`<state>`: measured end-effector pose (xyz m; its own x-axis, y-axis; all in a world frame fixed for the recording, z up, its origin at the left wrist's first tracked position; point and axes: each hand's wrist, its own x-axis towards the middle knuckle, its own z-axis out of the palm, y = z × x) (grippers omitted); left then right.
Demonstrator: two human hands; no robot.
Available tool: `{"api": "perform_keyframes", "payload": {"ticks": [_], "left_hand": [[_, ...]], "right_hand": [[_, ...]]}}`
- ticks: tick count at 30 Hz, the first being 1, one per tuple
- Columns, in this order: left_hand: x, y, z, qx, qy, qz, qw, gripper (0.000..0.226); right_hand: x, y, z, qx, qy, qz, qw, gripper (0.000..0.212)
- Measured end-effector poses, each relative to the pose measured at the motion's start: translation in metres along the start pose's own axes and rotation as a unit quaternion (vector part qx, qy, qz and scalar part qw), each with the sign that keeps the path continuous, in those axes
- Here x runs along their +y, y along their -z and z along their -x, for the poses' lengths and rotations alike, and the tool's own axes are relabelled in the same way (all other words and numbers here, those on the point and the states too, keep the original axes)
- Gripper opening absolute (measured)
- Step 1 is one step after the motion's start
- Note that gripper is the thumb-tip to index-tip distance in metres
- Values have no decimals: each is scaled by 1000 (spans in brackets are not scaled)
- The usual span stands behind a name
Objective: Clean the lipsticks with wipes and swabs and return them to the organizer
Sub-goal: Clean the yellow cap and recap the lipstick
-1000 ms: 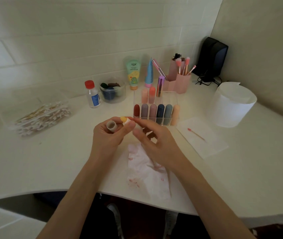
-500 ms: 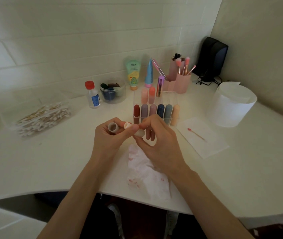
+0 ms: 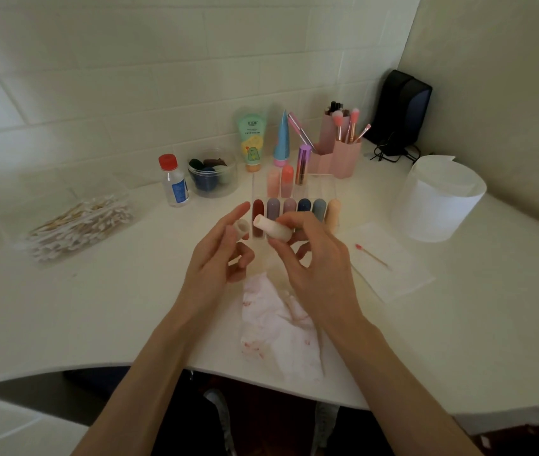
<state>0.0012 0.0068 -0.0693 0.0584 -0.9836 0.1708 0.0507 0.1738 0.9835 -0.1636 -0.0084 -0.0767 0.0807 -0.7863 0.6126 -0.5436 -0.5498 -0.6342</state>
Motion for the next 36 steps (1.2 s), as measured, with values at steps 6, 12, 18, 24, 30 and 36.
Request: {"api": "perform_keyframes", "payload": {"ticks": [6, 12, 18, 24, 30, 36], "left_hand": [[-1, 1, 2, 39, -35, -29, 998, 23], [-2, 3, 2, 31, -65, -47, 996, 19], [-6, 4, 1, 47, -88, -75, 992, 19], [-7, 3, -1, 38, -95, -79, 992, 17], [-4, 1, 1, 22, -65, -43, 997, 18], [0, -3, 2, 53, -66, -42, 996, 29]], "right_hand": [[4, -2, 0, 9, 26, 30, 999, 26], [3, -4, 1, -6, 46, 9, 999, 29], [7, -5, 2, -2, 47, 9, 999, 31], [10, -7, 4, 1, 44, 9, 999, 32], [5, -4, 0, -11, 12, -16, 1000, 32], [0, -4, -1, -7, -27, -40, 999, 40]]}}
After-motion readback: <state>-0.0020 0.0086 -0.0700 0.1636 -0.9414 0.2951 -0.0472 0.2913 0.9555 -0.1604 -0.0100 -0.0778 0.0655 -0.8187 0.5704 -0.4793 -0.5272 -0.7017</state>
